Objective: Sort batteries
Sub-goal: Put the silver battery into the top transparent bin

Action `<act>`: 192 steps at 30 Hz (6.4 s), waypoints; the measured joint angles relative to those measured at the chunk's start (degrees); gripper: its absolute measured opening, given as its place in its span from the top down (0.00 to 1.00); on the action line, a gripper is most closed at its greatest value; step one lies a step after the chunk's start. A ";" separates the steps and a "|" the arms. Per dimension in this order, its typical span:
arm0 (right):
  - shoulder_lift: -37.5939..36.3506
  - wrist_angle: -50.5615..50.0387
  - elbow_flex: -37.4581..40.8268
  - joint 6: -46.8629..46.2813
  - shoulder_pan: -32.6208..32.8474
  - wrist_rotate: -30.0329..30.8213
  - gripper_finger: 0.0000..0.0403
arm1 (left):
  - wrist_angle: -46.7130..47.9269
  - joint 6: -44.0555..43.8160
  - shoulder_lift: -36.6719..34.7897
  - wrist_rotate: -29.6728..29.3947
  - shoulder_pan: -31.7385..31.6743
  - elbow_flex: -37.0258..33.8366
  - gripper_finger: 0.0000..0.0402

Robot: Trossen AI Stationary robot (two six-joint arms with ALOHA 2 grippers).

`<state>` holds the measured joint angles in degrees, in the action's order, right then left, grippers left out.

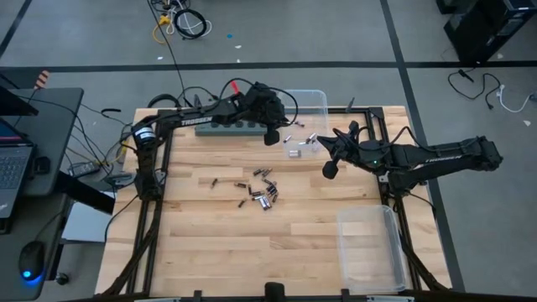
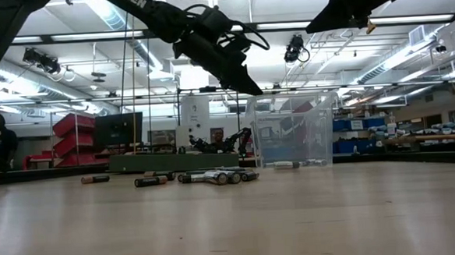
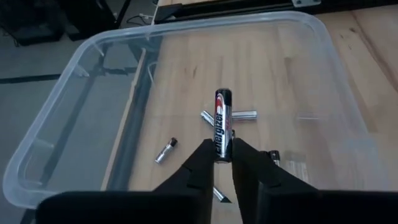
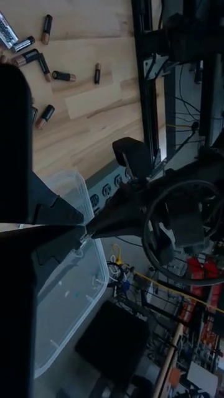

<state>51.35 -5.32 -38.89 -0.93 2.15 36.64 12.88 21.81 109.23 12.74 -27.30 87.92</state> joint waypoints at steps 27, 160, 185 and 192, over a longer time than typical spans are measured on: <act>0.00 -2.50 0.00 -1.00 -0.04 -0.03 1.00 | 24.78 0.75 -15.23 -5.27 13.54 -1.07 0.70; 0.02 7.80 0.00 1.01 -1.16 -3.96 1.00 | -29.77 -21.25 -13.07 -17.47 32.17 -52.57 0.72; 0.02 7.76 0.00 1.14 -1.16 -4.02 0.99 | -28.38 -24.01 -13.17 -20.01 32.29 -52.54 0.98; 0.02 7.76 0.00 0.75 -1.18 -4.02 1.00 | -28.23 -24.02 -13.14 -19.89 32.58 -52.57 1.00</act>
<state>51.37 2.44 -38.89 -0.19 0.97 32.62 -15.35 -2.21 96.09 -7.15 5.28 35.35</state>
